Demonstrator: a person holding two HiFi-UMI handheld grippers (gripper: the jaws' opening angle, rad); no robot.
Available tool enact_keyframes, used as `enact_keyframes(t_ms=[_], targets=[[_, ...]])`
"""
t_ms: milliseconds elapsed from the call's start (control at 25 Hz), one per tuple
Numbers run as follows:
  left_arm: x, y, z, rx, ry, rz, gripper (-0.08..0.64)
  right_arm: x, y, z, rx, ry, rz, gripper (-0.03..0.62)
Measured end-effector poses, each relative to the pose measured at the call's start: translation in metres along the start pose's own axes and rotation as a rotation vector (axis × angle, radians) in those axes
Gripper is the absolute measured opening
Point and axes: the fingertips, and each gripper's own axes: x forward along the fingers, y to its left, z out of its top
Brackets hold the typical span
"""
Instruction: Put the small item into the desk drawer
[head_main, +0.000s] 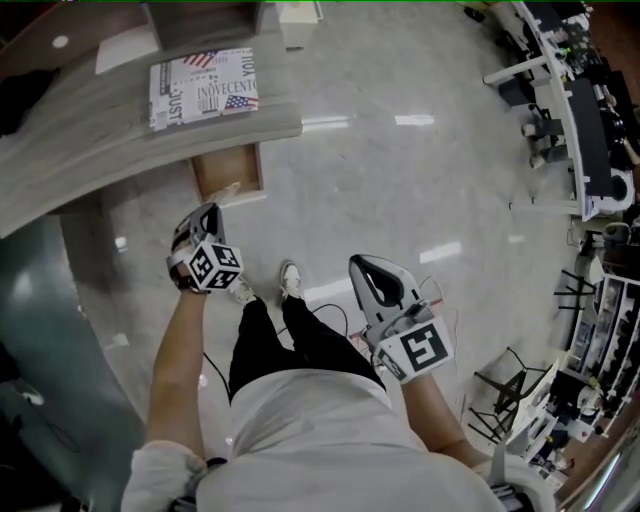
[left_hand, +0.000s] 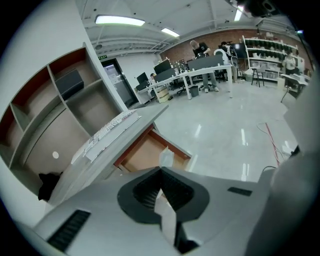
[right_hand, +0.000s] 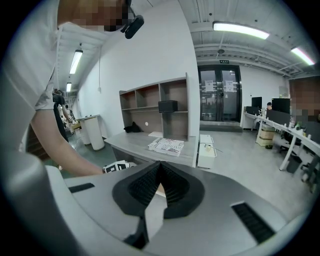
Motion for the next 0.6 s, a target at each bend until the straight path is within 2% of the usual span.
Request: enact_keyframes(t_ms=[600], targets=[[0.055,-0.04,-0.039,0.156,0.128,-0.1,0.018,-0.005,-0.008,-0.019,0.05,0.054,-0.072,0.023]])
